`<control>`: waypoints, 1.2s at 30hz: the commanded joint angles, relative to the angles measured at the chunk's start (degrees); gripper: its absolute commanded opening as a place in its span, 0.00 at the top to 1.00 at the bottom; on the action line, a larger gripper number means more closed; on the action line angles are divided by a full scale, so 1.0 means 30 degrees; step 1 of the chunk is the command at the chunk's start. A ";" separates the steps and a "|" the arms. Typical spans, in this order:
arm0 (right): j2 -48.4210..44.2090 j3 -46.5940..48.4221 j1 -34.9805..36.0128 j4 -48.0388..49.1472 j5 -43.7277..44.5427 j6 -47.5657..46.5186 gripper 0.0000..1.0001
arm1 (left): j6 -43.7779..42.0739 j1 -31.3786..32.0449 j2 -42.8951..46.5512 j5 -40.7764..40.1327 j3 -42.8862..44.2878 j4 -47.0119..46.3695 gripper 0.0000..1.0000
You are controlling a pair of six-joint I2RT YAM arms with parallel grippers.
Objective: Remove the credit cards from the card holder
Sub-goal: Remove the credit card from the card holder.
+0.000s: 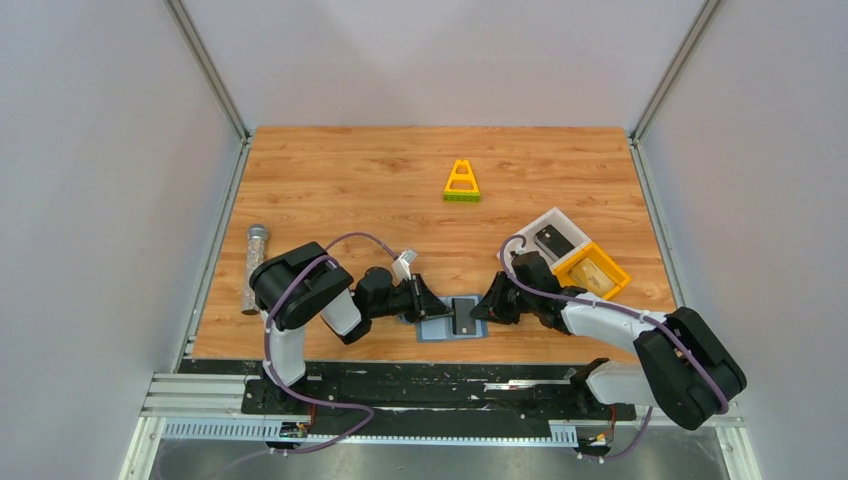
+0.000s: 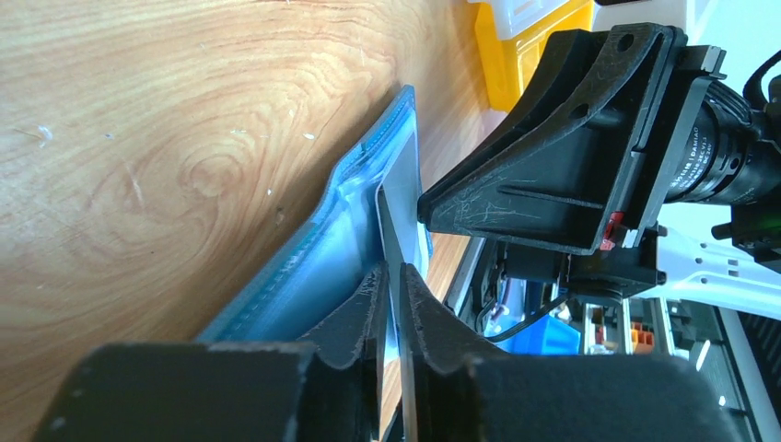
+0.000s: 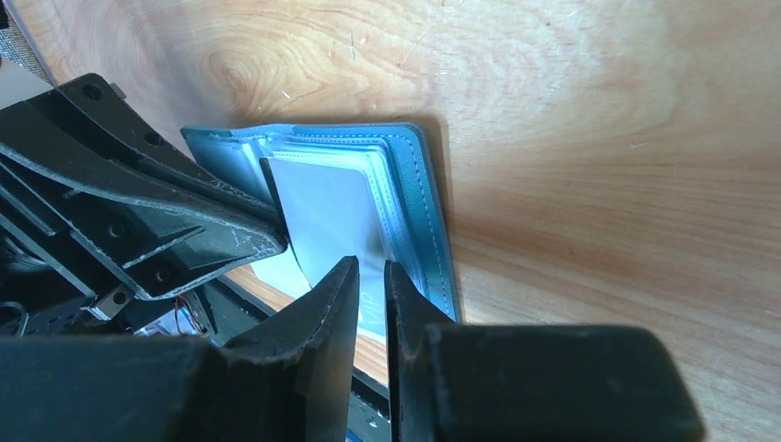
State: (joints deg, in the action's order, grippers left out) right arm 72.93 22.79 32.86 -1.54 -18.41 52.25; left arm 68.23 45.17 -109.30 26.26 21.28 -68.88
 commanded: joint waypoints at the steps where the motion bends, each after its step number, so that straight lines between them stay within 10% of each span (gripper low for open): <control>1: 0.0039 -0.0396 0.0151 -0.0383 0.0567 0.0023 0.82 | 0.0715 0.0199 -0.0520 0.1193 -0.0034 -0.2790 0.88; 27: -0.0533 0.0920 0.0121 -0.2643 0.1531 -0.0735 0.83 | -0.1411 -0.1242 0.1750 0.0687 -0.1689 0.0457 1.00; 36: -0.2076 0.2278 0.0145 -0.3441 0.1039 -0.0975 0.81 | -0.1656 -0.1257 0.2702 0.1037 -0.1078 0.1498 0.78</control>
State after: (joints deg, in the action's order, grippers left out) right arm 67.99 26.02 32.97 -11.07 -15.90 50.83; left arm 65.56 41.58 -103.96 28.67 16.62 -65.63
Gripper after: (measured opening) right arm 0.189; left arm 0.174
